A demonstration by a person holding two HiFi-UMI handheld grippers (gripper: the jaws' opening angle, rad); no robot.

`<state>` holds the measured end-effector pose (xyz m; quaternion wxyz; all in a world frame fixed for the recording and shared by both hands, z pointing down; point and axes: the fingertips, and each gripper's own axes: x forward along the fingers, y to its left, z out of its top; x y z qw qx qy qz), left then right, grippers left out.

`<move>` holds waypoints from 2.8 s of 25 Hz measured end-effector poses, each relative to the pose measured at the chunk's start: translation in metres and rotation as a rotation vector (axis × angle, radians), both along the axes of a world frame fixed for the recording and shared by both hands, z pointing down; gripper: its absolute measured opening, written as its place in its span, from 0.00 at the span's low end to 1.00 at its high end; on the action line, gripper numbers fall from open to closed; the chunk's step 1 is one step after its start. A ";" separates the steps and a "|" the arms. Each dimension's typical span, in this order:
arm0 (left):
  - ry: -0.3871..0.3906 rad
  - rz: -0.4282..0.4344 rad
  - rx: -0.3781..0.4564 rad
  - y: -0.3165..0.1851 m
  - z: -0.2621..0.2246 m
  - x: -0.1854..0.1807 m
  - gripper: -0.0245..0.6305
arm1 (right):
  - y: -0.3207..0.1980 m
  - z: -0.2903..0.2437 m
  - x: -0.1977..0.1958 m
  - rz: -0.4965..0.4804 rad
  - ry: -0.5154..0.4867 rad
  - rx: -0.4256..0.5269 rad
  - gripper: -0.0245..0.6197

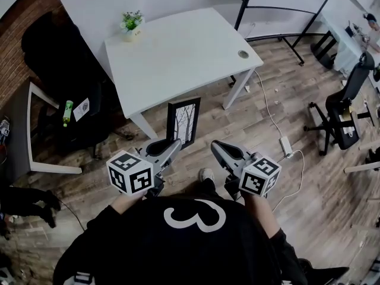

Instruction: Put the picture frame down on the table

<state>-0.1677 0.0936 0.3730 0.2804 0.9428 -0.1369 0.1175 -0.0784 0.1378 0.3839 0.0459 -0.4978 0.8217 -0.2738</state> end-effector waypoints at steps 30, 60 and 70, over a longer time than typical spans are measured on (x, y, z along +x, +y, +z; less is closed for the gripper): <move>-0.038 -0.124 0.021 -0.091 -0.002 0.185 0.13 | -0.106 0.002 0.192 -0.111 -0.041 0.017 0.07; -0.034 -0.228 -0.160 -0.326 0.061 0.158 0.13 | -0.349 0.045 0.161 -0.216 -0.005 -0.125 0.07; -0.026 -0.292 -0.279 -0.359 0.081 0.170 0.13 | -0.385 0.054 0.181 -0.261 -0.025 -0.158 0.07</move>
